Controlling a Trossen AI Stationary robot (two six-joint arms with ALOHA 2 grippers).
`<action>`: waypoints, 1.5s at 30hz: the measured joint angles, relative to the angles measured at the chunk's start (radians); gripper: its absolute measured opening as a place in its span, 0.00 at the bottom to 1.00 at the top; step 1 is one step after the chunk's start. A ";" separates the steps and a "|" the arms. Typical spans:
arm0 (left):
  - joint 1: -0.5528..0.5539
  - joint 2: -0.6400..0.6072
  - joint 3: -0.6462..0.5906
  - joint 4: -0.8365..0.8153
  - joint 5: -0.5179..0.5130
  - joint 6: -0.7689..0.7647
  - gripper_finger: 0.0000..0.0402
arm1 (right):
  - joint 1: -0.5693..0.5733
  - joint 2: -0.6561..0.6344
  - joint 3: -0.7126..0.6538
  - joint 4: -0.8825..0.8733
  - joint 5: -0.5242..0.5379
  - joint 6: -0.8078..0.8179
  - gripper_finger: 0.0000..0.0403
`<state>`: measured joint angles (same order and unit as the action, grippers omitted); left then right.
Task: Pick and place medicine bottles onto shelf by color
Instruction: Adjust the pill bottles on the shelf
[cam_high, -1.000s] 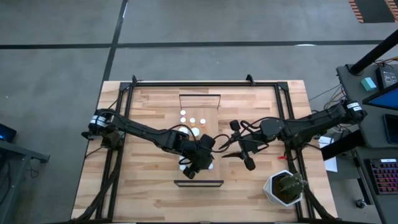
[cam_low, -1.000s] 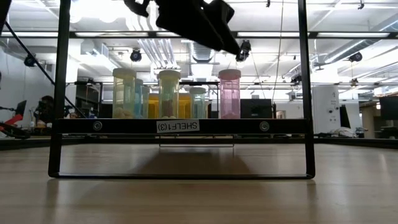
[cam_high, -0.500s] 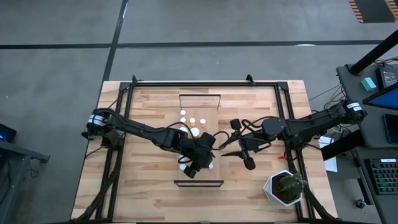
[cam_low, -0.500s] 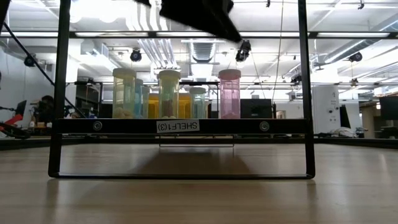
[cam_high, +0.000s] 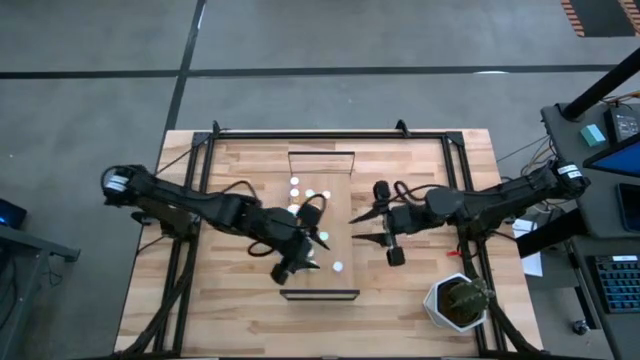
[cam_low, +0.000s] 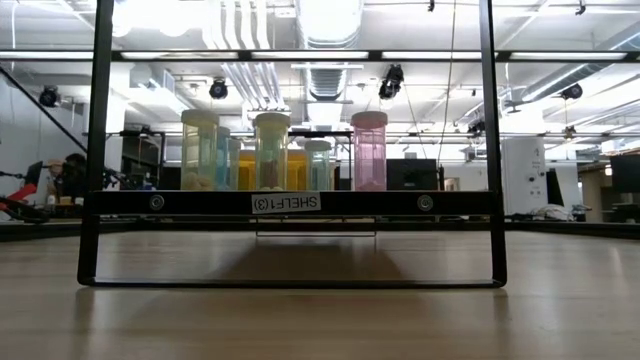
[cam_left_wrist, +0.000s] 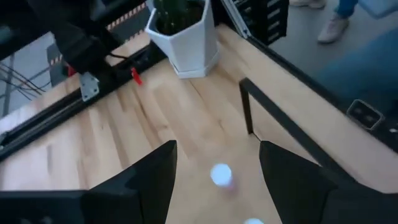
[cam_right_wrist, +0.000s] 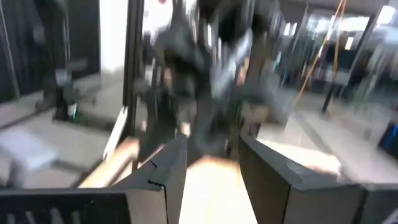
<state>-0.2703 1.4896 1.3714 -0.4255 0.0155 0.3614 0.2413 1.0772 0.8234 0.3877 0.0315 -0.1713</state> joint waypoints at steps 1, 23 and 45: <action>-0.003 -0.019 -0.017 0.008 -0.006 -0.012 0.53 | -0.002 -0.002 0.011 0.032 0.000 -0.015 0.33; -0.065 -0.340 -0.355 0.261 -0.045 -0.087 0.53 | -0.006 0.148 0.297 -0.660 0.041 0.210 0.37; -0.066 -0.582 -0.523 0.391 -0.087 -0.040 0.53 | 0.032 0.686 0.906 -1.375 -0.017 0.583 0.51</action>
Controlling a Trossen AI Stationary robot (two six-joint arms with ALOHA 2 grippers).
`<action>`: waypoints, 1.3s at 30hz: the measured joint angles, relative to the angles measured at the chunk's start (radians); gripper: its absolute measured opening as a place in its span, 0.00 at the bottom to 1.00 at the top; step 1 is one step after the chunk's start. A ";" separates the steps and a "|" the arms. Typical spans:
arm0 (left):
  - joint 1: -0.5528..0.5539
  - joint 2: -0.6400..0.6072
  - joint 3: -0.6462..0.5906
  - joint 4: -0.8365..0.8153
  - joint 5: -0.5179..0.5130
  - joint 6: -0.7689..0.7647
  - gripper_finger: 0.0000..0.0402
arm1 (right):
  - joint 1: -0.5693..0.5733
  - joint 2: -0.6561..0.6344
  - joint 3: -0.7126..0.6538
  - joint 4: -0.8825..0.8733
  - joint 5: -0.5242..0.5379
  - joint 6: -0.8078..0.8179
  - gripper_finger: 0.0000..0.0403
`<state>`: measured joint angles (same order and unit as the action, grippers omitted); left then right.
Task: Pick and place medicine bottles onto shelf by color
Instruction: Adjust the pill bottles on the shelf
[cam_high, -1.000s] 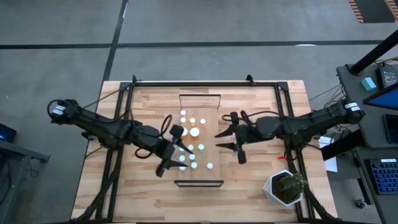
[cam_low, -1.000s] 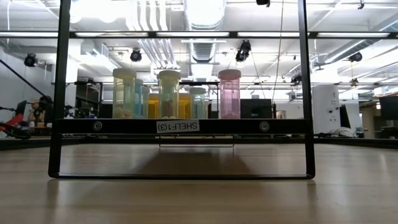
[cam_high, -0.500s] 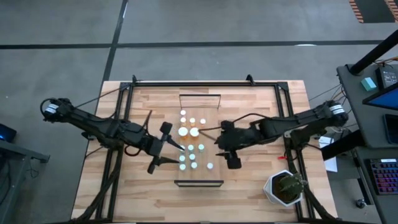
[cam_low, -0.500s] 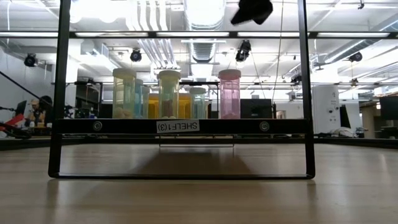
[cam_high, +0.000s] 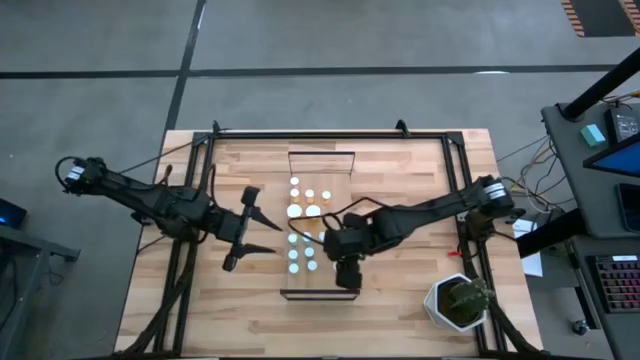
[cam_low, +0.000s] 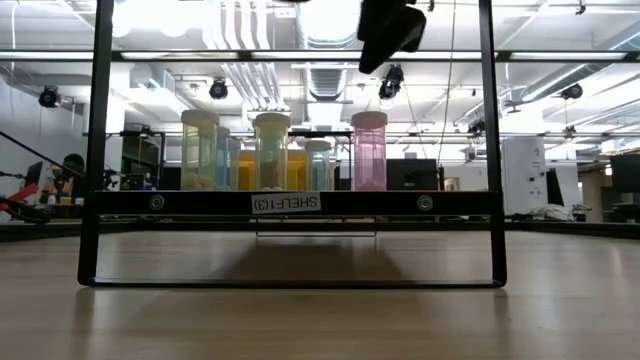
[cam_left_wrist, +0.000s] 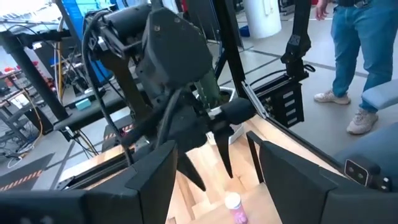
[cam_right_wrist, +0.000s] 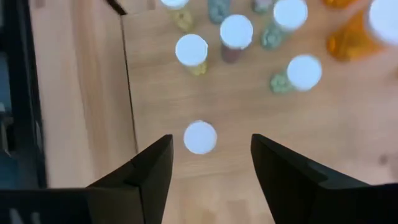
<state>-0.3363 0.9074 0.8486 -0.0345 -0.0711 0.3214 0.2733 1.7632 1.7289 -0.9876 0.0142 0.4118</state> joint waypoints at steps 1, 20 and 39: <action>0.000 -0.007 -0.007 0.000 0.000 0.000 0.53 | 0.000 0.019 0.028 -0.023 0.000 0.051 0.51; -0.039 -0.121 -0.078 -0.011 0.009 -0.028 0.53 | 0.030 0.135 0.310 -0.226 -0.015 0.774 0.50; -0.040 -0.273 -0.137 -0.023 0.010 -0.028 0.53 | 0.030 0.239 0.310 -0.275 -0.093 0.922 0.50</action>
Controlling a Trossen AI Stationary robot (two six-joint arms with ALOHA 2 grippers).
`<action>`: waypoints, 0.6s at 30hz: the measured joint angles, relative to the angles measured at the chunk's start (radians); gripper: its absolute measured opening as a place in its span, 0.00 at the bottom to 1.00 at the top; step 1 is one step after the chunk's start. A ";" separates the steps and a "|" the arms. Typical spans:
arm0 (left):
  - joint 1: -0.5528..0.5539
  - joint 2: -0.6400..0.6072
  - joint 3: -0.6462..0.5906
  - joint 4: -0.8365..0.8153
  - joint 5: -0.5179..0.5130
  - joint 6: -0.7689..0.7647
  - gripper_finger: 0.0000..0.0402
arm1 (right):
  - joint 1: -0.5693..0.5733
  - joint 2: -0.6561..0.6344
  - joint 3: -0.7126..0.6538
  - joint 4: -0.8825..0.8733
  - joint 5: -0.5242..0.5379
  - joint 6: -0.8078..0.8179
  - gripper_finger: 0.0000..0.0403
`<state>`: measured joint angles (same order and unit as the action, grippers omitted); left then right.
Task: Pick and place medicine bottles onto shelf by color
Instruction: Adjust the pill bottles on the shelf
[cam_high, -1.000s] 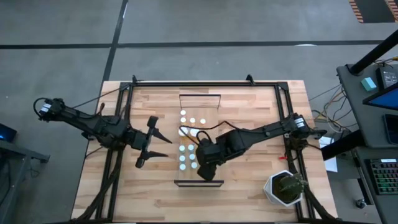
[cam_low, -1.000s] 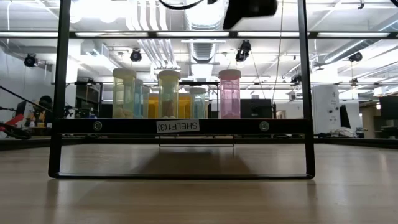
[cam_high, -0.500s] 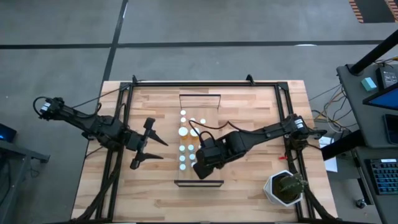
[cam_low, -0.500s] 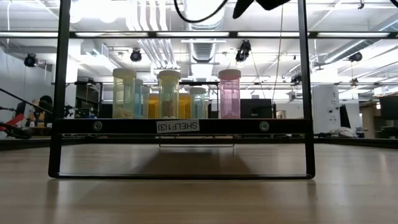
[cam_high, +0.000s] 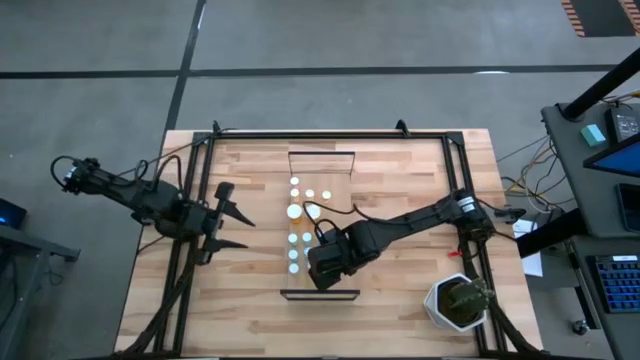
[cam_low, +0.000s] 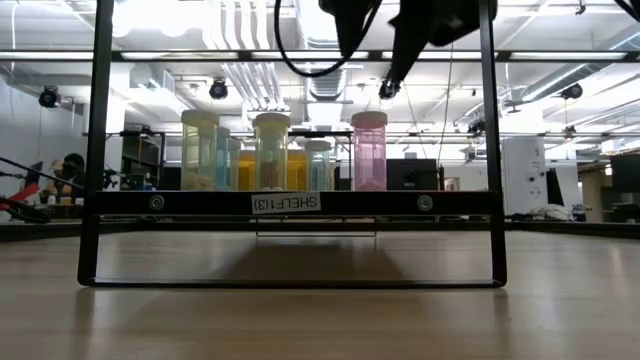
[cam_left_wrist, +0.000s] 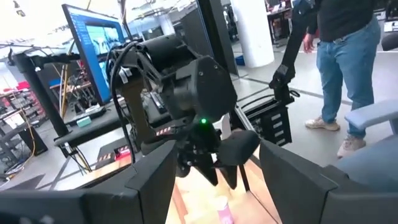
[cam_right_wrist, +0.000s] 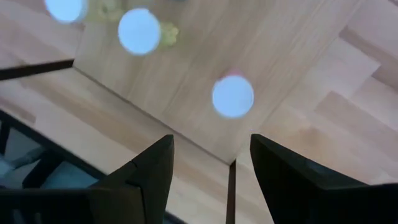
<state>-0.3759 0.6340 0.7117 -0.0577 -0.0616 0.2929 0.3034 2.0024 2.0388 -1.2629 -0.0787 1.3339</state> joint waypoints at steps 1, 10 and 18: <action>0.000 -0.012 -0.006 -0.006 0.000 0.000 0.53 | -0.006 0.005 0.000 0.000 0.000 -0.005 0.50; 0.001 -0.083 -0.044 -0.003 0.000 0.001 0.53 | -0.041 0.010 -0.012 -0.017 0.020 0.011 0.50; 0.001 -0.139 -0.067 -0.002 0.000 0.001 0.53 | -0.038 0.010 -0.048 -0.004 0.020 0.062 0.50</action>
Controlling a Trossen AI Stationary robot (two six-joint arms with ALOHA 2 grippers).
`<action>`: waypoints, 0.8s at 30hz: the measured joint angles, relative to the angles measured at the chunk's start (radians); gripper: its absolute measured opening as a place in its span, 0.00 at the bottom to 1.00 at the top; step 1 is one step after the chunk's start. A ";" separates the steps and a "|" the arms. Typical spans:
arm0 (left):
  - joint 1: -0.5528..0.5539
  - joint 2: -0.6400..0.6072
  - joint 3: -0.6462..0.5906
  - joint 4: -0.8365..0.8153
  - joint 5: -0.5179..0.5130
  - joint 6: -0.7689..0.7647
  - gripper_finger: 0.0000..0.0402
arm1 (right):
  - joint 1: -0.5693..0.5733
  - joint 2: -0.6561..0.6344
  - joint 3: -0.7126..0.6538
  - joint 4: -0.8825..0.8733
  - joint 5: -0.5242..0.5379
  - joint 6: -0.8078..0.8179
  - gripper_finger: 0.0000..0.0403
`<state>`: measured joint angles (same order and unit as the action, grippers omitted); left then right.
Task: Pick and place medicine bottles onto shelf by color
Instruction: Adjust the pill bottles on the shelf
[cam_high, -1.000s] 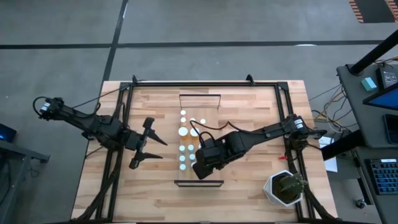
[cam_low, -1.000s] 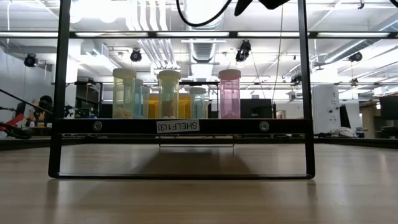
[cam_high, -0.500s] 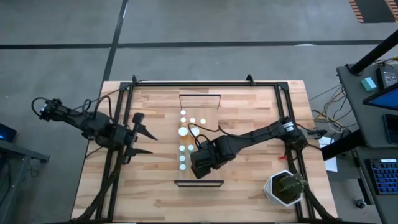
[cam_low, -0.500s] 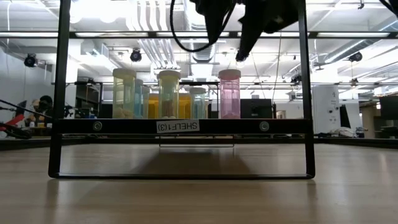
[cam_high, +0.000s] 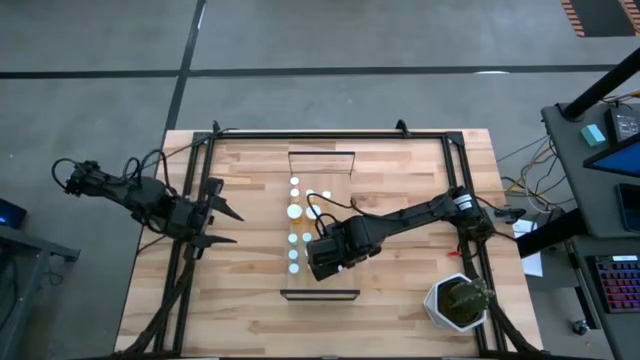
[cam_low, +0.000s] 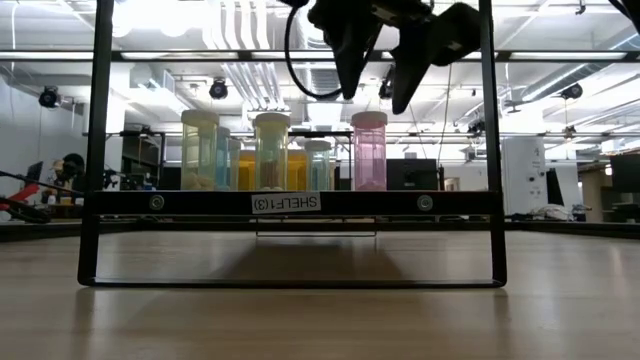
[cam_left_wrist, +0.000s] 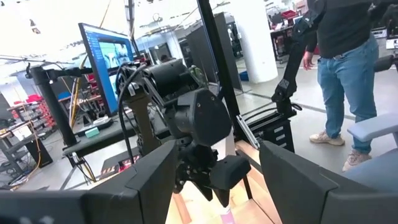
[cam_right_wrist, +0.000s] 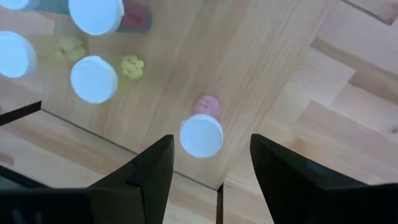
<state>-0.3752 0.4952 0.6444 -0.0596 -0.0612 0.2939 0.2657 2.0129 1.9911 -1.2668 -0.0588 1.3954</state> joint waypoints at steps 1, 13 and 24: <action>0.000 -0.004 -0.002 -0.001 0.000 0.000 0.53 | 0.000 0.000 -0.006 0.009 0.002 0.000 0.50; 0.000 -0.027 -0.011 -0.001 0.000 0.000 0.53 | 0.000 0.000 -0.080 0.071 0.004 0.000 0.50; 0.000 -0.025 -0.011 -0.001 0.000 0.000 0.53 | 0.002 0.000 -0.086 0.108 0.002 -0.001 0.42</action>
<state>-0.3752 0.4702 0.6334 -0.0605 -0.0609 0.2944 0.2676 2.0132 1.9053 -1.1587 -0.0567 1.3945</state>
